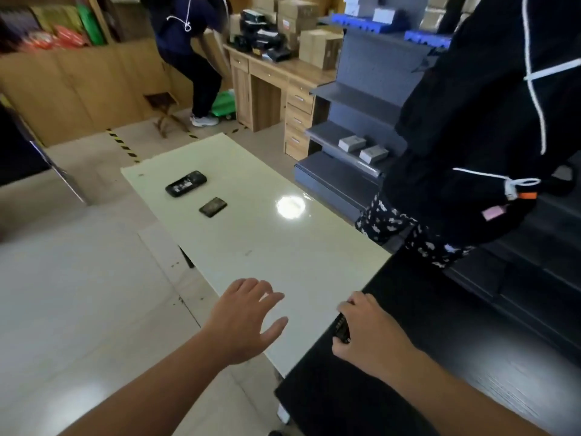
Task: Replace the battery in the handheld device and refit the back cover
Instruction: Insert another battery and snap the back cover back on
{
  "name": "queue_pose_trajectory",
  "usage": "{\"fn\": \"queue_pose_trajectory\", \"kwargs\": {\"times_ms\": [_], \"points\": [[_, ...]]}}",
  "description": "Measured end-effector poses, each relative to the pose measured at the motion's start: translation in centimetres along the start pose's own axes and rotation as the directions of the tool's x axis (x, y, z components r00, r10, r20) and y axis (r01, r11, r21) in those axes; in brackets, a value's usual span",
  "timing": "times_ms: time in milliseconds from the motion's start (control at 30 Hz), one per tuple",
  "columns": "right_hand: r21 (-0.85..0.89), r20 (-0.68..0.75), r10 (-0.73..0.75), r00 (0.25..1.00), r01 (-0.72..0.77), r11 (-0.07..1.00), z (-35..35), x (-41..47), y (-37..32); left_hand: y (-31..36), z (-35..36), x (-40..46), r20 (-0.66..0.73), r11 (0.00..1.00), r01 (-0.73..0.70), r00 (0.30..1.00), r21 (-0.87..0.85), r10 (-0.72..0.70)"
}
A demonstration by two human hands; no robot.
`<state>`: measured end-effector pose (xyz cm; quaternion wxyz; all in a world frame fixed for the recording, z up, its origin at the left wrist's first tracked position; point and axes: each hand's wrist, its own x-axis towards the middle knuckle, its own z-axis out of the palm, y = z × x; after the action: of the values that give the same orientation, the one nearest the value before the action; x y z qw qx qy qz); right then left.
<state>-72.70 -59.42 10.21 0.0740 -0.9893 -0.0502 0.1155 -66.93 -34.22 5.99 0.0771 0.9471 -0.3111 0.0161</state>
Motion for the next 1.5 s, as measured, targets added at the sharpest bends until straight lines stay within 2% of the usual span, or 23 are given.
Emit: {"fn": "queue_pose_trajectory", "kwargs": {"times_ms": [133, 267, 533, 800, 1067, 1167, 1300, 1400, 1500], "points": [[-0.011, 0.063, -0.052, 0.997, 0.053, 0.999, -1.3, 8.4, -4.9, -8.9, -1.7, 2.4, -0.038, 0.999, 0.054, 0.998, 0.000, -0.054], [-0.023, 0.065, -0.066, 0.996, 0.068, 0.997, -2.1, 16.9, -9.6, -18.1, -2.0, 4.9, -0.067, 0.997, 0.079, 0.995, 0.003, -0.079], [-0.020, 0.069, 0.037, 0.997, -0.036, 0.999, -2.6, 33.3, -20.3, -40.0, -2.6, 10.9, -0.033, 0.997, 0.076, 0.997, 0.034, -0.075], [0.029, 0.104, 0.093, 0.990, -0.096, 0.995, -3.6, 45.0, -27.3, -53.4, -2.4, 18.5, -0.022, 1.000, 0.017, 1.000, 0.006, -0.017], [0.042, 0.083, 0.079, 0.993, -0.083, 0.996, -3.7, 56.5, -30.0, -62.0, -0.7, 25.6, -0.015, 0.998, -0.041, 0.999, 0.039, 0.041], [0.038, 0.115, 0.106, 0.988, -0.111, 0.993, -4.1, 58.8, -30.9, -63.9, -0.3, 27.3, 0.059, 0.999, -0.036, 0.998, 0.028, 0.034], [0.044, 0.153, 0.163, 0.975, -0.171, 0.984, -4.4, 60.5, -31.3, -64.8, 2.9, 29.8, 0.229, 1.000, -0.007, 0.974, 0.015, 0.003], [0.044, 0.186, 0.212, 0.959, -0.224, 0.974, -4.2, 61.5, -31.8, -63.8, 5.8, 31.7, 0.315, 0.997, 0.069, 0.948, -0.047, -0.050], [0.041, 0.210, 0.252, 0.945, -0.266, 0.963, -3.4, 62.3, -32.5, -62.5, 8.8, 32.7, 0.393, 0.991, 0.128, 0.914, -0.033, -0.105]]}}
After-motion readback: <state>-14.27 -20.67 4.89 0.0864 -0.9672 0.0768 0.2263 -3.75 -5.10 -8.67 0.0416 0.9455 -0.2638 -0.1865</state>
